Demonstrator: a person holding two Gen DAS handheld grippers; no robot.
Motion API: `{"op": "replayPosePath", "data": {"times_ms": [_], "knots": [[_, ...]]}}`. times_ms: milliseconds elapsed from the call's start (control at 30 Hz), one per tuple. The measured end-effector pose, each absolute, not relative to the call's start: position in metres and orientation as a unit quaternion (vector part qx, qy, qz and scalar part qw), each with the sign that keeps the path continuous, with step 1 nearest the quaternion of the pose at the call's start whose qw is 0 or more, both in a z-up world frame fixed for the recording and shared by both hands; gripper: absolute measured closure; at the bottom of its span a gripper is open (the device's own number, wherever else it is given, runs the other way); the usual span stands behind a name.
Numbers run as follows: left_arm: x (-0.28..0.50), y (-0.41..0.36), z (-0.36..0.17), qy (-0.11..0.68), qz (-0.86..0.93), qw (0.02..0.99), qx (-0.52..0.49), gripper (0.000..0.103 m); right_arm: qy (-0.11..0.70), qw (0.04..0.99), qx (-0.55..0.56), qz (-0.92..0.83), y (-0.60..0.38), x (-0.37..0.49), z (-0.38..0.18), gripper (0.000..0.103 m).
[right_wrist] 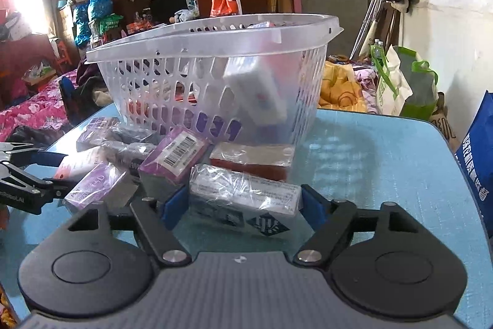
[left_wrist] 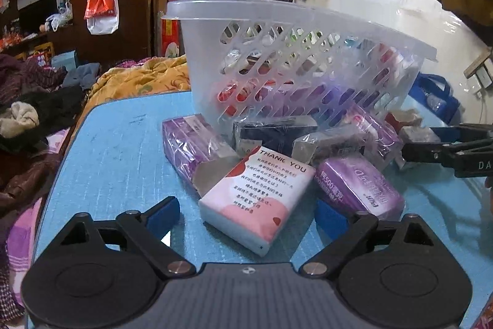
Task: Organize objects
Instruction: 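Grasp the pink THANK YOU box with the left tool while the right grasps the wrapped white box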
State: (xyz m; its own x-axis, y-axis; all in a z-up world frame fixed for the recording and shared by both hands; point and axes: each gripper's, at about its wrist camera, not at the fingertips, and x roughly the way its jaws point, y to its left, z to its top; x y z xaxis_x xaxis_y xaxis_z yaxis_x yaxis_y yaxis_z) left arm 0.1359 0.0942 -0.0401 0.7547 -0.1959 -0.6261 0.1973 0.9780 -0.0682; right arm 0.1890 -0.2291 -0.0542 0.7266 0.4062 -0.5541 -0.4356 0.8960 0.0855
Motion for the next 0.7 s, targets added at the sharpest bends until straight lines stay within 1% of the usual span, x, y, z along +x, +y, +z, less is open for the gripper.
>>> {"op": "replayPosePath", "data": {"times_ms": [100, 167, 300, 600, 700], "knots": [[0.134, 0.090, -0.040, 0.333, -0.098, 0.938, 0.017, 0.017, 0.293, 0.929, -0.019, 0.226, -0.231, 0.190, -0.055, 0.024], [0.130, 0.089, -0.039, 0.326, -0.101, 0.940, 0.022, 0.033, 0.292, 0.929, -0.018, 0.226, -0.231, 0.189, -0.055, 0.024], [0.117, 0.092, -0.034, 0.294, -0.101, 0.950, 0.008, 0.033, 0.274, 0.936, -0.015, 0.221, -0.234, 0.184, -0.053, 0.024], [0.093, 0.109, -0.028, 0.208, -0.130, 0.968, -0.057, 0.033, 0.196, 0.958, 0.009, 0.211, -0.246, 0.163, -0.043, 0.024], [0.088, 0.113, -0.025, 0.183, -0.130, 0.973, -0.061, 0.033, 0.170, 0.962, 0.012, 0.213, -0.247, 0.156, -0.040, 0.024]]}}
